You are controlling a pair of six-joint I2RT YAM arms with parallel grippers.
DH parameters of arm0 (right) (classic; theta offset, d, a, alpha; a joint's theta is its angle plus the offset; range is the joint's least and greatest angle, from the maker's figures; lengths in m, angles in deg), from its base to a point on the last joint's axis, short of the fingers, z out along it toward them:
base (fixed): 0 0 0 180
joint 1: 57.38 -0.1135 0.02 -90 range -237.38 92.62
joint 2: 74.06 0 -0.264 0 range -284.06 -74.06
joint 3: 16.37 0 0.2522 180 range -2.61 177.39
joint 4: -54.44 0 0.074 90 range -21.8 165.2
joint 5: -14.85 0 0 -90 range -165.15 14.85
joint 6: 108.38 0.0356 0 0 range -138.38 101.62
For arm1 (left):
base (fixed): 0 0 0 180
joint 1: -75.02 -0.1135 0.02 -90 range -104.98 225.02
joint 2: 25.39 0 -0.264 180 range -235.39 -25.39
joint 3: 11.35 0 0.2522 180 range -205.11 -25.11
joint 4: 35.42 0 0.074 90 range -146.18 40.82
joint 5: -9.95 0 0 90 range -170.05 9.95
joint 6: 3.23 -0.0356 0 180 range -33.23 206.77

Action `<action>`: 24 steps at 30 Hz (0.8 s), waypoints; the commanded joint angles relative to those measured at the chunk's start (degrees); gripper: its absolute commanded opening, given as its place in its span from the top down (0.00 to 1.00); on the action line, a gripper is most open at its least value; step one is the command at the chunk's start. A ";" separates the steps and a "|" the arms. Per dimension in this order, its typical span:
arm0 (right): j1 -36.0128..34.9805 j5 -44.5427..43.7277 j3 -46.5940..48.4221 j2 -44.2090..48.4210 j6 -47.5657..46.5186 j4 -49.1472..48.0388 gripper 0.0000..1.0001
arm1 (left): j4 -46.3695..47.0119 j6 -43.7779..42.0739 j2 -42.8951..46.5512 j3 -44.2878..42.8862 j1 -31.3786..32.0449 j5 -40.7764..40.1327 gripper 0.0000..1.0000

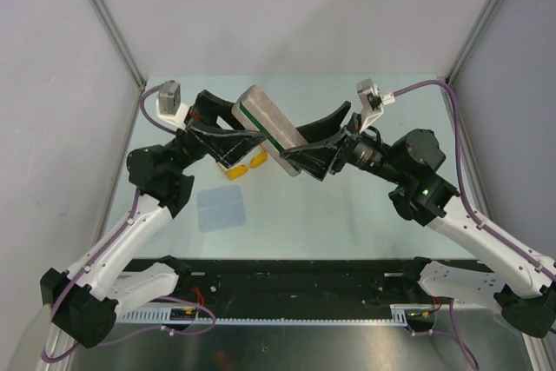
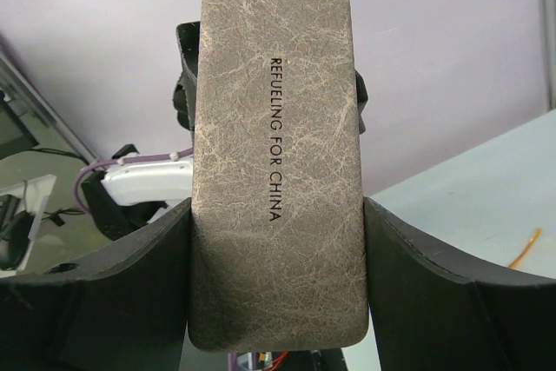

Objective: Organize the sunglasses
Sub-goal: Open the sunglasses case for the sunglasses.

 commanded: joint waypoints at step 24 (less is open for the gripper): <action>7.29 13.78 1.14 7.11 11.56 -4.93 1.00 | 8.42 -13.16 0.87 -0.83 -1.04 20.83 0.62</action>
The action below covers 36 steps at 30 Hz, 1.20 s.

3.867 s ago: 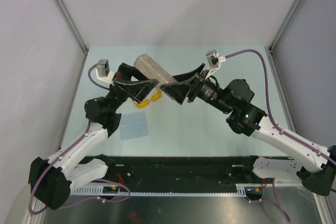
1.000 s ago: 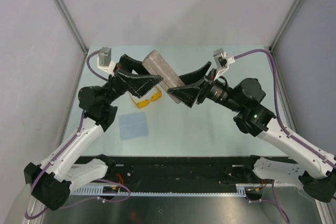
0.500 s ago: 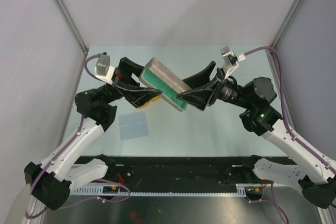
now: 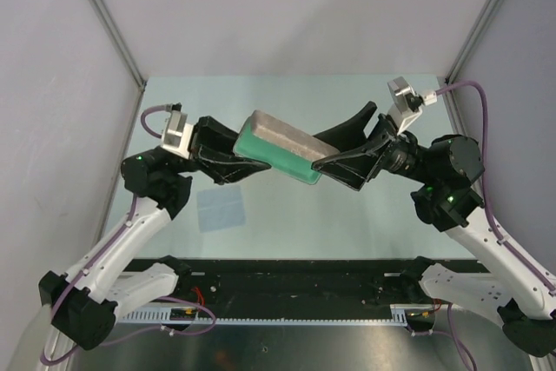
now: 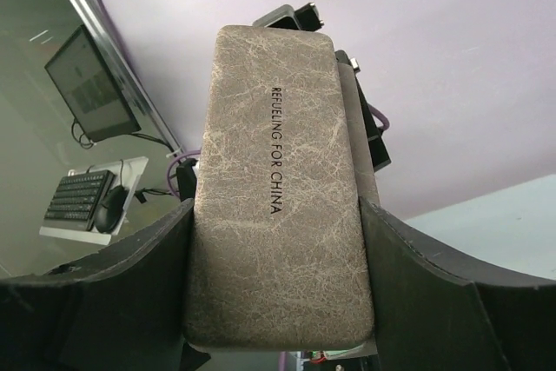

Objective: Organize the sunglasses
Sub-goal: Open the sunglasses case for the sunglasses, then place the opened sunglasses case at the center of the board.

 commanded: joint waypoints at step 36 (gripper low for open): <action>21.78 -3.83 -3.47 -30.90 -17.83 15.50 1.00 | -56.19 -9.84 2.11 6.52 -16.87 -38.09 0.00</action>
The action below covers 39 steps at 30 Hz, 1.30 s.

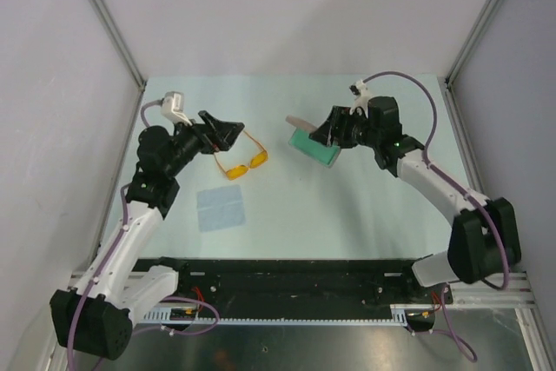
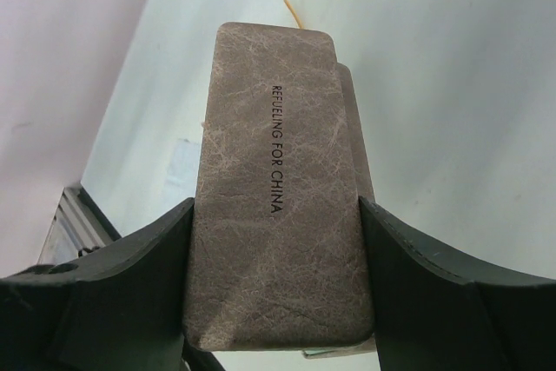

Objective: Organize the sunglasses
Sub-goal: Place the opened sunglasses case at the center of the board.

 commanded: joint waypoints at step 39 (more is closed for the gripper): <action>16.70 33.82 2.24 -34.80 -3.11 -17.54 0.20 | -1.60 5.09 -10.24 4.98 0.51 7.08 0.00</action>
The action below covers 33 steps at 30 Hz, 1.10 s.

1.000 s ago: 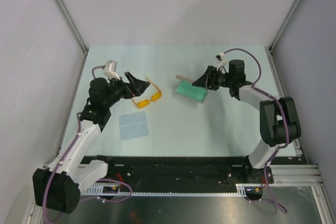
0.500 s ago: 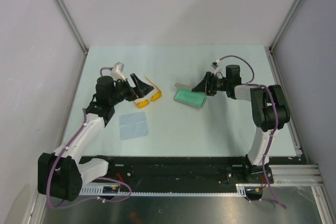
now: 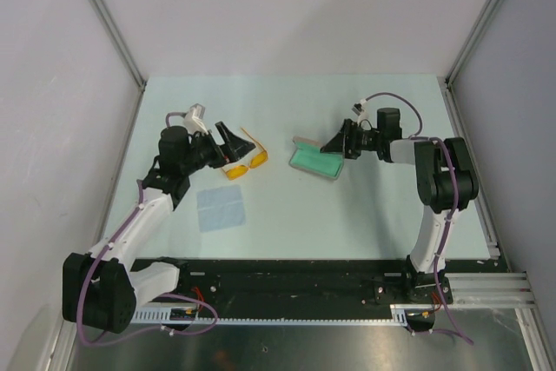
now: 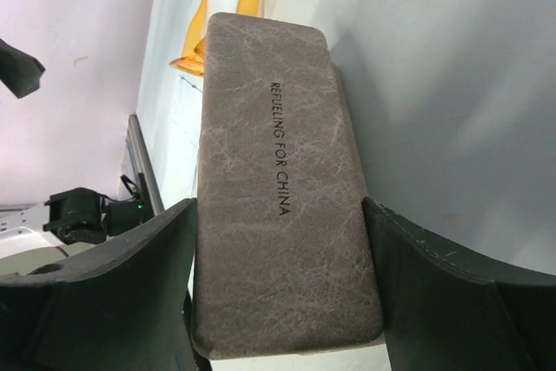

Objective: Organize the sunglasses
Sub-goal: Place the opened sunglasses case at the center of the board.

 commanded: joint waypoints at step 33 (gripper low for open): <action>-11.21 -42.21 1.65 30.44 -12.31 18.60 0.03 | -22.88 -0.53 6.09 -0.83 -1.66 -37.42 0.00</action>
